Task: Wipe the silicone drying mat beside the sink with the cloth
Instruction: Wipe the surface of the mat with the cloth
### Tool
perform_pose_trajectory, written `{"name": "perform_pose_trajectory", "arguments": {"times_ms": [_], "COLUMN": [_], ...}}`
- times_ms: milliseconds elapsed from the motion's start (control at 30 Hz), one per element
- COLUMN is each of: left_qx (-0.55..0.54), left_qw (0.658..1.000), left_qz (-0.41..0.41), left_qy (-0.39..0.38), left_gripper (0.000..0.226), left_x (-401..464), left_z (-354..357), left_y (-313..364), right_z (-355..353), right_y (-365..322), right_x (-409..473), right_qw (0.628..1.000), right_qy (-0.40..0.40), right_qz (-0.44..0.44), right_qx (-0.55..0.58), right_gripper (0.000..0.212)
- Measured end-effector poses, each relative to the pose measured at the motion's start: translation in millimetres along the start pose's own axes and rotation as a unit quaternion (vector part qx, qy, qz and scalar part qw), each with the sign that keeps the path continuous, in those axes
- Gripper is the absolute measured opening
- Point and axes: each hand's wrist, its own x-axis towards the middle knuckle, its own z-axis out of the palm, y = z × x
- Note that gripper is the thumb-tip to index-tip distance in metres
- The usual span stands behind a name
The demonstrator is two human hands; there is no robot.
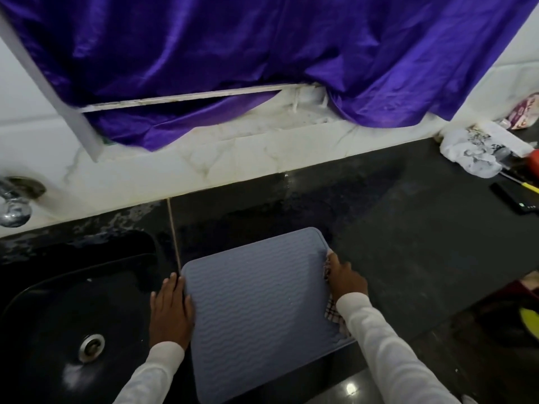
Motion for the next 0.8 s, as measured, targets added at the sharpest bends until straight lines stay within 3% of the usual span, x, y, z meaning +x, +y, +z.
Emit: {"name": "perform_pose_trajectory", "arguments": {"times_ms": [233, 433, 600, 667, 800], "left_qx": [0.001, -0.012, -0.017, -0.022, -0.029], "left_qw": [1.000, 1.000, 1.000, 1.000, 0.999], "left_qz": [-0.001, 0.000, -0.005, -0.006, -0.006], "left_qy": [0.004, 0.001, -0.006, -0.009, -0.018], "left_gripper": [0.061, 0.061, 0.058, 0.057, 0.062], "left_x": [-1, -3, -5, -6, -5], "left_z": [-5, -11, -17, -18, -18], "left_y": [4, 8, 11, 10, 8], "right_z": [-1, -16, -19, -12, 23], "right_y": [1, -15, -98, -143, -216], "right_x": [6, -7, -73, -103, -139], "right_qw": [1.000, 0.994, 0.965, 0.951, 0.953], "right_qy": [0.002, 0.011, -0.002, -0.020, -0.067], "right_qz": [-0.003, 0.020, -0.113, -0.174, -0.205], "right_qx": [0.000, 0.107, 0.235, 0.256, 0.214], "right_gripper": [0.060, 0.040, 0.027, 0.035, 0.056]}}
